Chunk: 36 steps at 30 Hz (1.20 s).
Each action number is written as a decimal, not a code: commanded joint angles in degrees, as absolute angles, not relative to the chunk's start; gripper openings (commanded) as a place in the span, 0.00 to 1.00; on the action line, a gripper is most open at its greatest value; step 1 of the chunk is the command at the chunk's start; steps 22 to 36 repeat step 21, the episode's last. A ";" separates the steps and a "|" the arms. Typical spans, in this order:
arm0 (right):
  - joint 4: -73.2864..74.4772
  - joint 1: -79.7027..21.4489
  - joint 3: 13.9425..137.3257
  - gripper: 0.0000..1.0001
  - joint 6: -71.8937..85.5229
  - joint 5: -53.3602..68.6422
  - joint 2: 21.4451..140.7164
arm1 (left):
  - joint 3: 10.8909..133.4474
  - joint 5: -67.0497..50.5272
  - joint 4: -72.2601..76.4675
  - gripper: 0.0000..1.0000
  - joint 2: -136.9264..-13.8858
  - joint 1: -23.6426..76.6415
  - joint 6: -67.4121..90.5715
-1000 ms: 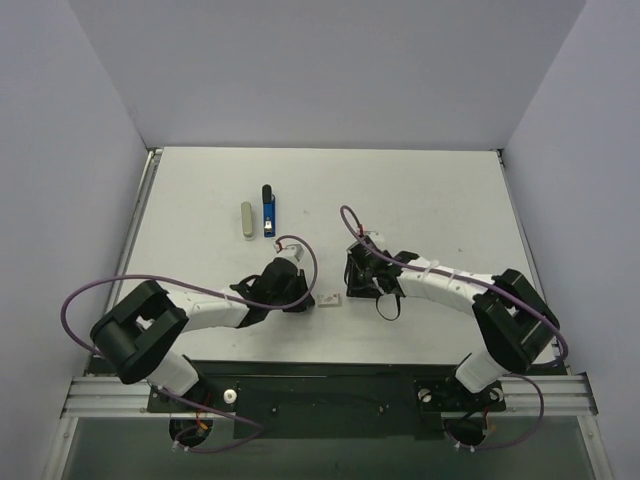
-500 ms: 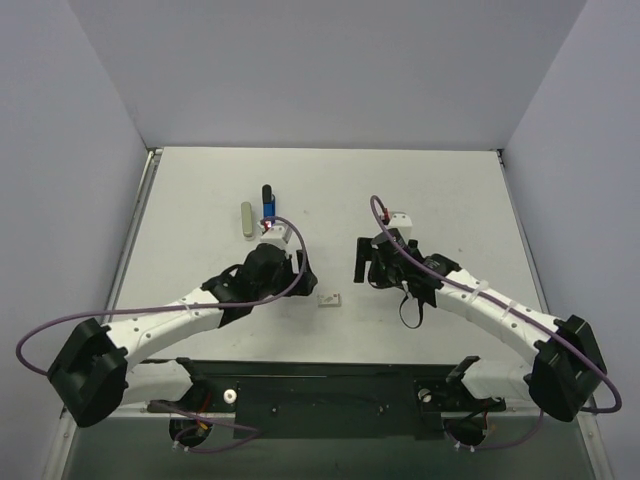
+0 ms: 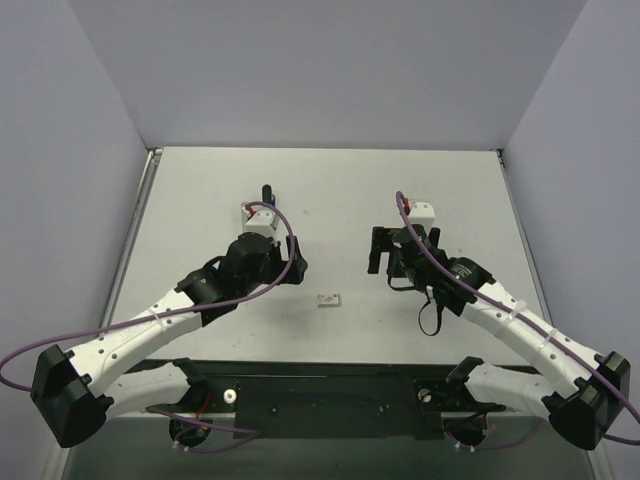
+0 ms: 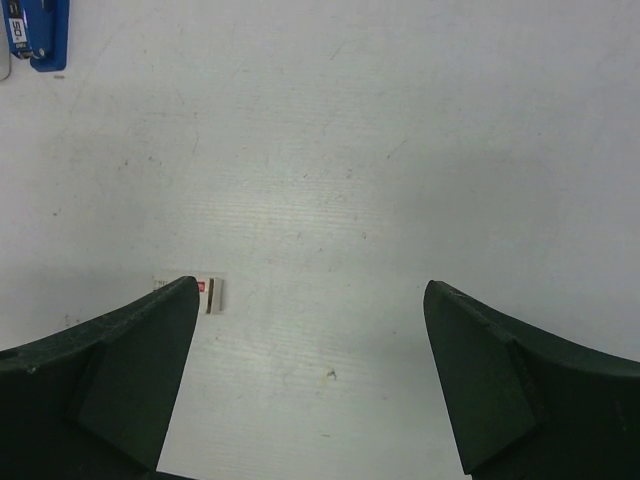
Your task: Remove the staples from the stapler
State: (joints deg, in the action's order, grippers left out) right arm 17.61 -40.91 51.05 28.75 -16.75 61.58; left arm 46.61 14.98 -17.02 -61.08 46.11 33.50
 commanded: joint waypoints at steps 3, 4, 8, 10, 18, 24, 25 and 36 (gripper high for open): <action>21.44 -40.87 52.91 0.90 27.16 -24.87 56.52 | 53.95 16.35 -21.00 0.89 -60.38 45.88 28.93; 21.45 -40.87 52.74 0.90 26.90 -25.66 56.34 | 54.40 16.35 -21.53 0.89 -60.38 45.88 28.57; 21.71 -40.78 52.56 0.90 26.54 -27.24 55.11 | 56.51 17.05 -22.15 0.90 -60.12 45.44 26.37; 21.80 -40.78 52.73 0.90 26.37 -27.07 55.11 | 56.95 17.23 -22.15 0.90 -60.12 45.09 25.84; 18.47 -40.69 51.07 0.97 24.26 -19.80 53.53 | 57.39 16.44 -21.36 0.90 -60.82 43.68 25.22; 20.65 -40.69 53.52 0.99 24.96 -24.67 54.49 | 57.04 16.08 -20.92 0.90 -60.65 42.81 25.14; 20.65 -40.69 53.52 0.99 24.96 -24.67 54.49 | 57.04 16.08 -20.92 0.90 -60.65 42.81 25.14; 20.65 -40.69 53.52 0.99 24.96 -24.67 54.49 | 57.04 16.08 -20.92 0.90 -60.65 42.81 25.14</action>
